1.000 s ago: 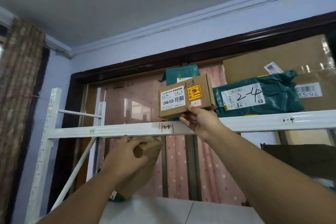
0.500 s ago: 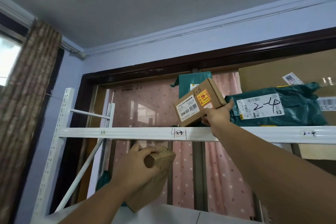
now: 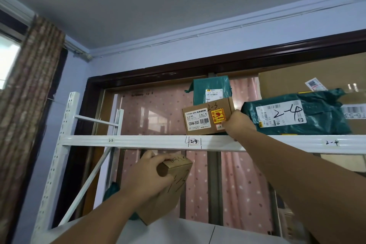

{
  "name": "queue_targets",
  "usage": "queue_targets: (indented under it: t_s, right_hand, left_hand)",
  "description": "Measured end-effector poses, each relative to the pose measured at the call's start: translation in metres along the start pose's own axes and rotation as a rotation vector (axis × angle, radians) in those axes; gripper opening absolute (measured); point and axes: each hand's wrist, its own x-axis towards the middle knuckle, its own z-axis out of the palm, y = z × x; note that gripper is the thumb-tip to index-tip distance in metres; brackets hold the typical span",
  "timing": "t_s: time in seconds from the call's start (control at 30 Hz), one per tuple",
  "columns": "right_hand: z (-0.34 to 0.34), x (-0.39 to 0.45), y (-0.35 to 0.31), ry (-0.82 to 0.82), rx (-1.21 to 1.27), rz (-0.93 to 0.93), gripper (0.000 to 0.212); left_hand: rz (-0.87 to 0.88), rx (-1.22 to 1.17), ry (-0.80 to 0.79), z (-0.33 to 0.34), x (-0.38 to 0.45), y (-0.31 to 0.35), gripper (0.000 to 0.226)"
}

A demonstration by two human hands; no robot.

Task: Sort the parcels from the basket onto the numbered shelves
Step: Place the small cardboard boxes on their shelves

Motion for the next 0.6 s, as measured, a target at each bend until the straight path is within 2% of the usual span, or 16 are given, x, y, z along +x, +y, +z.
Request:
queue_targets:
  t_s: [0.13, 0.23, 0.5, 0.6]
  right_hand:
    - [0.003, 0.004, 0.003, 0.010, -0.190, -0.044, 0.015]
    - [0.009, 0.005, 0.005, 0.056, -0.243, -0.074, 0.015]
    - [0.014, 0.011, 0.008, 0.087, -0.193, -0.086, 0.019]
    - [0.009, 0.006, 0.007, 0.102, -0.147, -0.103, 0.029]
  left_hand:
    - [-0.007, -0.011, 0.015, -0.002, -0.003, 0.001, 0.060]
    - [-0.015, -0.012, 0.009, -0.004, -0.006, 0.002, 0.059]
    - [-0.055, -0.032, 0.010, -0.007, -0.010, 0.006, 0.060]
    - [-0.063, -0.032, 0.001, -0.006, -0.011, 0.010, 0.059]
